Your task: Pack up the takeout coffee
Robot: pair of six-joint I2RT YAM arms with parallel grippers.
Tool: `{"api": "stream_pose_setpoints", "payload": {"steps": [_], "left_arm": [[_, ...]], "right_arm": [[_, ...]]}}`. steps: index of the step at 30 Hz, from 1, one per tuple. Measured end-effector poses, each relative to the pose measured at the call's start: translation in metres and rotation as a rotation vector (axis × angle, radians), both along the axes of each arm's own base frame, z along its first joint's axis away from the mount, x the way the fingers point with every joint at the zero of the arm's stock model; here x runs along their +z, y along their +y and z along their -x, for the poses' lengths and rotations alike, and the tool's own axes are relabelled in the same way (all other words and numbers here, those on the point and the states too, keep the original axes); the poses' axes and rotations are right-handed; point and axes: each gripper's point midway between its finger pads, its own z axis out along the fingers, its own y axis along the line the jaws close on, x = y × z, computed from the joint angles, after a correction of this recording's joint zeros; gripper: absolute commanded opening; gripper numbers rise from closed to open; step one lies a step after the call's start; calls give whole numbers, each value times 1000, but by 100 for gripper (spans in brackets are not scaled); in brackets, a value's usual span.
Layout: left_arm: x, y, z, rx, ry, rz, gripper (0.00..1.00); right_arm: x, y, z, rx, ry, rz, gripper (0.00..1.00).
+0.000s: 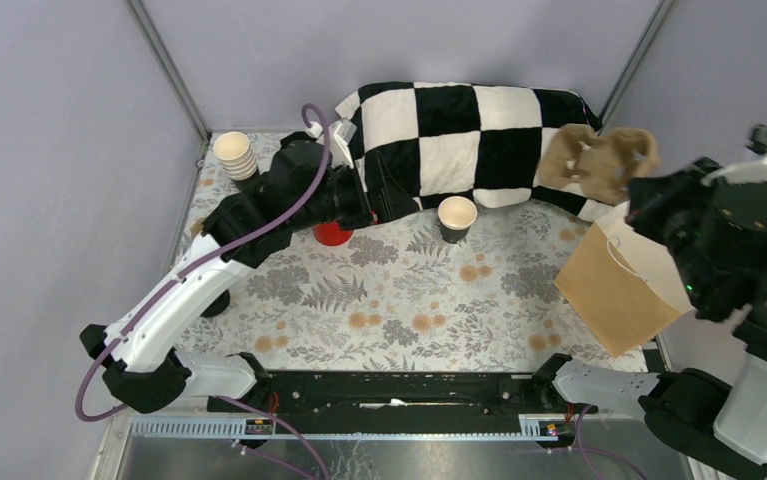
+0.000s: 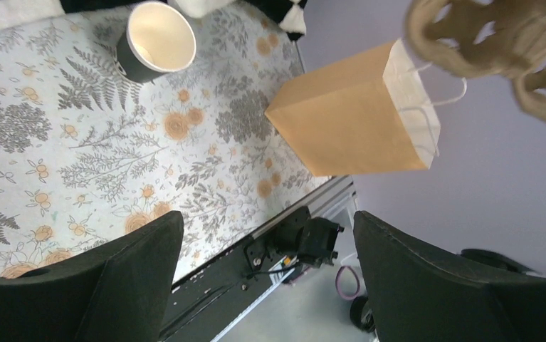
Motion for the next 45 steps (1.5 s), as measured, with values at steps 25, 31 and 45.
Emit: {"api": "stream_pose_setpoints", "payload": {"steps": [25,31,45], "left_arm": [[-73,-297,-7,-458,-76,173,85],[-52,-319,15,-446,19,348,88],[-46,-351,36,-446,107,458,42]], "right_arm": [[47,-90,83,-77,-356,-192,0],[54,-89,88,-46,-383,-219,0],[49,-83,86,-16,-368,-205,0]]}}
